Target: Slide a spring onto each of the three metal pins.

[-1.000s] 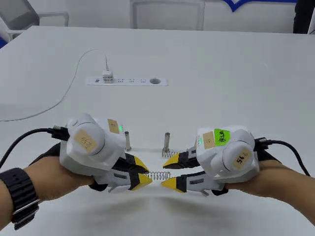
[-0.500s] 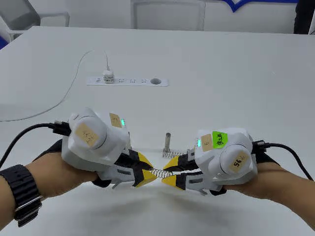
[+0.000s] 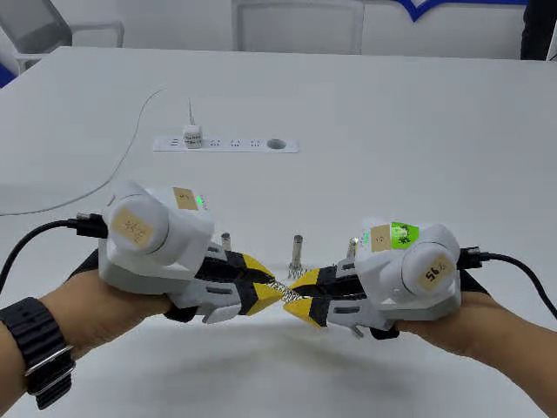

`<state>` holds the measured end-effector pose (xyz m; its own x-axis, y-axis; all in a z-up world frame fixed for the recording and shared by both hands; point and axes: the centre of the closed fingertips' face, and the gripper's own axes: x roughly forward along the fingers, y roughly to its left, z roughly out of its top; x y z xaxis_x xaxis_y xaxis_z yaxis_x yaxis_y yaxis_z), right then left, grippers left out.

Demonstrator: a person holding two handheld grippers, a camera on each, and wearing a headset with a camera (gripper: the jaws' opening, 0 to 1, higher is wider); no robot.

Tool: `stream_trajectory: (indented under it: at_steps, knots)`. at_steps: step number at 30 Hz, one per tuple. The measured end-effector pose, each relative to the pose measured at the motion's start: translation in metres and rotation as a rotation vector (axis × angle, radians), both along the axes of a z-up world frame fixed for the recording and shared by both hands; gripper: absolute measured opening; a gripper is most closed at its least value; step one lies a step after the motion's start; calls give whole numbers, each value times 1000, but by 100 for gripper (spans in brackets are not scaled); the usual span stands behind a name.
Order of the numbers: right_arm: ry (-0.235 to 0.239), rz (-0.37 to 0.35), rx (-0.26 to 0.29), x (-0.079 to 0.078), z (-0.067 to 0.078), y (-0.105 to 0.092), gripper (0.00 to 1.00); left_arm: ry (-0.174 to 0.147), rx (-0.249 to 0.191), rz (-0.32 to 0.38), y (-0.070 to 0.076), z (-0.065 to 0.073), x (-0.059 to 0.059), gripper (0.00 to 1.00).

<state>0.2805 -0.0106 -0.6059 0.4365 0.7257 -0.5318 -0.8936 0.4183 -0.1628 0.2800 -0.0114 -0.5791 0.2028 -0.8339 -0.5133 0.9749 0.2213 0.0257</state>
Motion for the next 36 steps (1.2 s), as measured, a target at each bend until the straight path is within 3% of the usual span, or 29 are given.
stream_trajectory:
  at_steps: [6, 14, 20, 26, 32, 36]
  knots:
    - [13, -21, 56, 1, 6, 1, 10, 24, -86, 30, -3, 9, 3, 14]
    - [60, -79, 207, 6, 23, 0, 11, 41, -210, 69, -4, 26, 8, 13]
    - [83, -97, 288, 9, 34, 2, 11, 52, -243, 83, -7, 31, 8, 13]
    - [89, -102, 317, 9, 37, 4, 11, 57, -287, 91, -10, 39, 7, 12]
    - [76, -90, 308, 9, 38, 6, 11, 38, -286, 94, -11, 42, 8, 11]
    - [76, -80, 299, 8, 38, 8, 11, 42, -281, 96, -10, 42, 8, 11]
